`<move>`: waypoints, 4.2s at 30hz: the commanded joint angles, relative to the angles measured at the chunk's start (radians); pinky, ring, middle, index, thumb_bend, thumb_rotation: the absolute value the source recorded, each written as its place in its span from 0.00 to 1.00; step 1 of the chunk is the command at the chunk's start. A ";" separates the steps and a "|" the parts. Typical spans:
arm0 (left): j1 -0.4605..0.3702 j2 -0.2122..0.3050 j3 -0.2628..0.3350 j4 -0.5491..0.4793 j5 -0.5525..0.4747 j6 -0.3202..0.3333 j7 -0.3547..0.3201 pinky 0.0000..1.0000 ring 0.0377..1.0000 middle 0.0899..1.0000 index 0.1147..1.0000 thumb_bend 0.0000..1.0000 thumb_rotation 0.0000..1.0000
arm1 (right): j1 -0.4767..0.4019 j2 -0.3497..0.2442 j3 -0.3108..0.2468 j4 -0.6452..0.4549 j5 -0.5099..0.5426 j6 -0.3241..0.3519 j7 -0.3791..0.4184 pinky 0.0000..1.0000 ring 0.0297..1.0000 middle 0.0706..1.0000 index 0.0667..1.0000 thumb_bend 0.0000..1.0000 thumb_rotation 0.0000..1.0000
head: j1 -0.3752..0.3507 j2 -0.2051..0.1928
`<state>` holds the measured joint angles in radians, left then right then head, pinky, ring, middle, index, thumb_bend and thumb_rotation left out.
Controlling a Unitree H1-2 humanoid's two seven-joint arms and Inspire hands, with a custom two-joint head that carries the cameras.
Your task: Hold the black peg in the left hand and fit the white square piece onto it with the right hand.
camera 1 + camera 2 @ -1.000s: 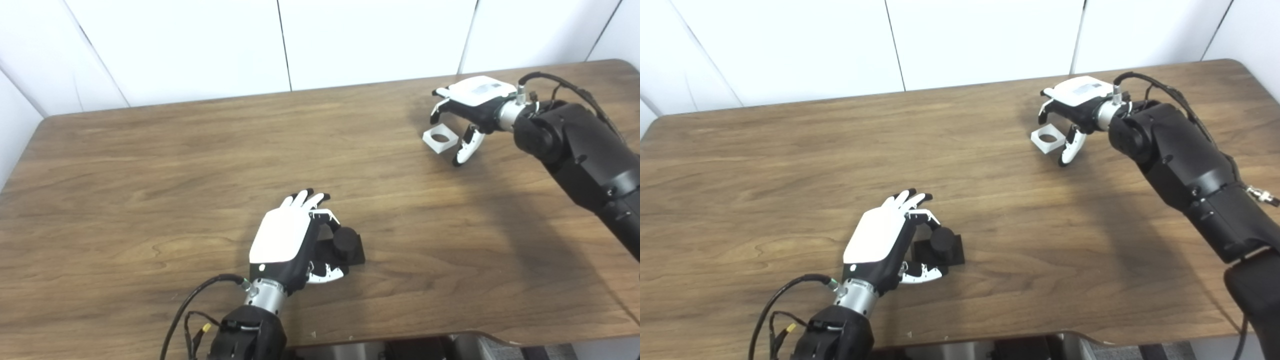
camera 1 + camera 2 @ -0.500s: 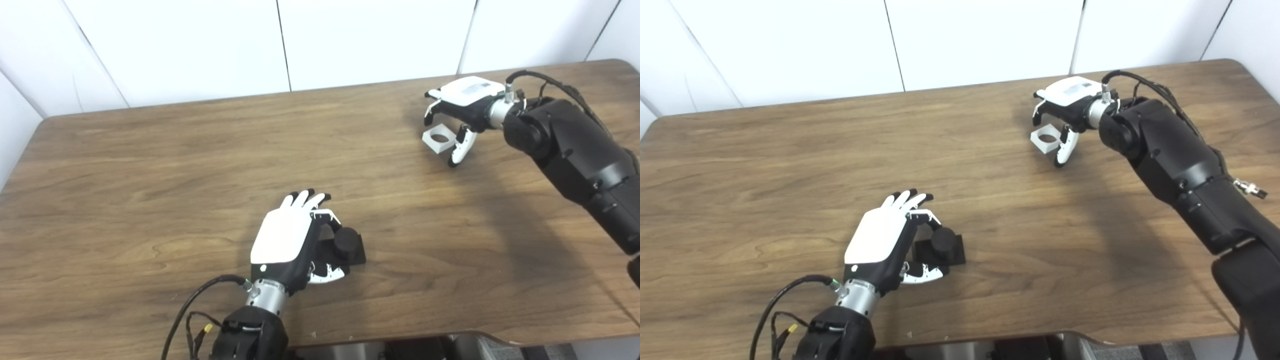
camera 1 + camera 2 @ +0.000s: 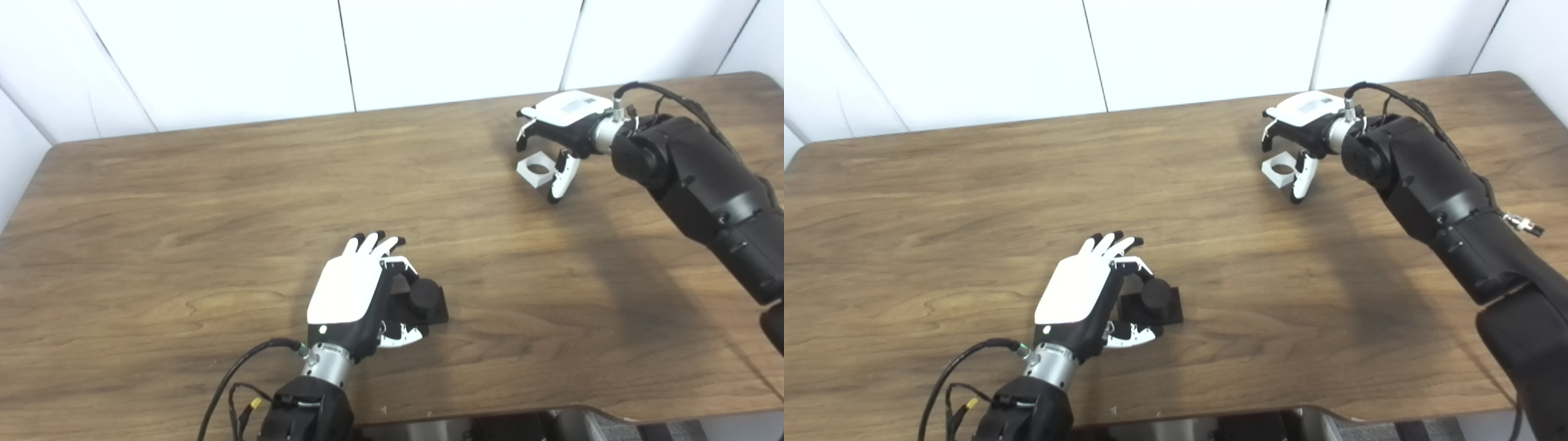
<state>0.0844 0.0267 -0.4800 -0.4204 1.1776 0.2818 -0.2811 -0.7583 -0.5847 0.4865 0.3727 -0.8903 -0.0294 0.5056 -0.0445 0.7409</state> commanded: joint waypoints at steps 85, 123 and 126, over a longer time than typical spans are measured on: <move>-0.007 -0.011 -0.011 0.038 0.014 -0.006 -0.003 0.98 0.97 0.89 0.43 0.51 0.07 | 0.059 -0.068 -0.102 -0.398 0.041 -0.058 0.103 1.00 1.00 0.96 0.45 0.52 0.14 | -0.014 0.001; -0.015 -0.016 -0.003 0.057 0.022 -0.008 -0.014 0.99 0.97 0.89 0.43 0.51 0.08 | 0.142 0.096 -0.107 -0.905 0.082 -0.045 0.333 1.00 1.00 0.97 0.45 0.52 0.14 | -0.007 0.001; -0.015 -0.019 -0.001 0.059 0.020 -0.006 -0.014 0.99 0.97 0.89 0.43 0.51 0.08 | 0.143 0.105 -0.101 -0.924 0.072 -0.055 0.346 1.00 1.00 0.97 0.45 0.52 0.14 | -0.007 0.003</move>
<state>0.0683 0.0093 -0.4793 -0.3924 1.1862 0.2702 -0.2773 -0.5866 -0.4796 0.3971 -0.5158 -0.8117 -0.0776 0.8544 -0.0506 0.7424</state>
